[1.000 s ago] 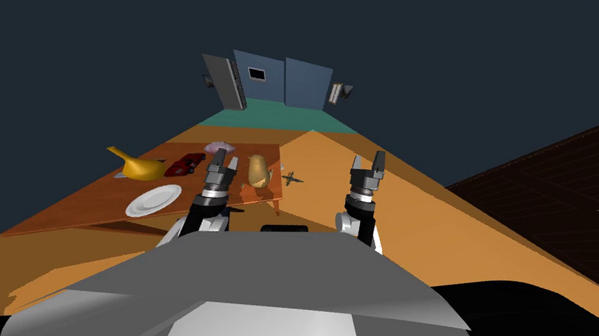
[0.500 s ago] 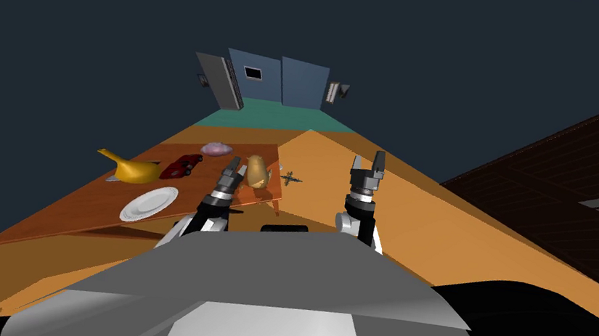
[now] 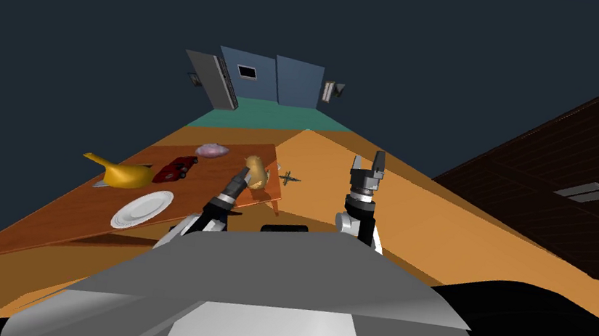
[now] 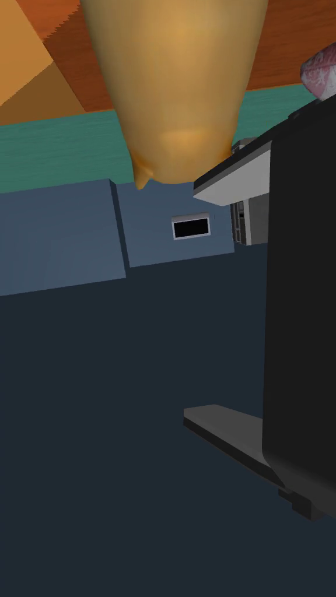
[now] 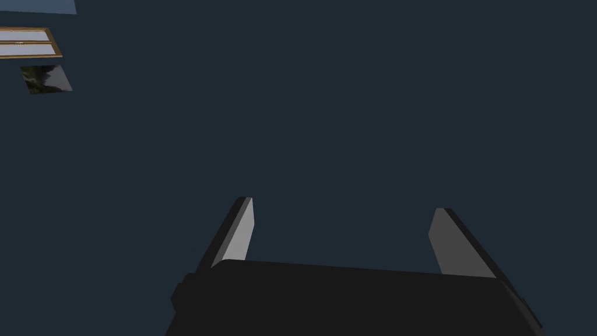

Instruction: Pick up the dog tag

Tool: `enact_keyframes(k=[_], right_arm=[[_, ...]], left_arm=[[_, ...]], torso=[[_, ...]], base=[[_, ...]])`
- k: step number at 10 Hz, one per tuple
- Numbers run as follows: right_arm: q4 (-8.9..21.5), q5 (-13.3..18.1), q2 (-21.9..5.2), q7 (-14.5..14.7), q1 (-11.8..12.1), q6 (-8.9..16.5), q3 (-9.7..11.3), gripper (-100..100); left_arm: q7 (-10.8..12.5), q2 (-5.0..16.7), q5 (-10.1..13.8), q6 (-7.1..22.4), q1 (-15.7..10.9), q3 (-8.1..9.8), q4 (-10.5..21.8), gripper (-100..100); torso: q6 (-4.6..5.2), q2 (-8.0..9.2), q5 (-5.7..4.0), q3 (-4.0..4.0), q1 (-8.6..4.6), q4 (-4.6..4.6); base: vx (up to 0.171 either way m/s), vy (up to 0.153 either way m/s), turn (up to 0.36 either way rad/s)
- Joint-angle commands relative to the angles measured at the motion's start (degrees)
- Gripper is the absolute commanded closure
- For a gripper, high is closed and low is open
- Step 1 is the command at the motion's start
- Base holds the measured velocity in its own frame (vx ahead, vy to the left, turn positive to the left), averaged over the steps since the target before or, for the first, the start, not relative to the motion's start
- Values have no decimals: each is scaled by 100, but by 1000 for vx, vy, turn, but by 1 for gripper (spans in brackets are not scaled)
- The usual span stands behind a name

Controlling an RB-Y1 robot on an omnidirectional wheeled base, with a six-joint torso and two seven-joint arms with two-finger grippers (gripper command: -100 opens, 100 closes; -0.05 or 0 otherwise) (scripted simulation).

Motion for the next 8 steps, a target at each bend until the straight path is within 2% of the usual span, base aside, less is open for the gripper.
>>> enact_keyframes(k=[1, 2, 3, 7, 8], right_arm=[[0, 0, 0, 0, 0, 0, 0, 0], [0, 0, 0, 0, 0, 0, 0, 0], [0, 0, 0, 0, 0, 0, 0, 0], [0, 0, 0, 0, 0, 0, 0, 0], [0, 0, 0, 0, 0, 0, 0, 0]], left_arm=[[97, 286, -39, 247, -18, -160, 247, -100], [156, 467, -63, 382, -67, -267, 446, -100], [156, 509, -63, 382, -67, -267, 470, -100], [354, 1203, -150, 890, -266, -675, 1378, -100], [354, 1228, -150, 890, -266, -675, 1427, -100]], torso=[[0, 0, 0, 0, 0, 0], [-1, 2, 0, 1, 2, 0], [-1, 3, 1, 2, 6, 0], [-1, 0, 1, 0, 7, 0], [-2, 4, 1, 2, 7, 1]], base=[[-13, 26, -144], [-13, 35, -166], [-6, 31, -44], [-10, 32, -175], [-17, 28, -58]])
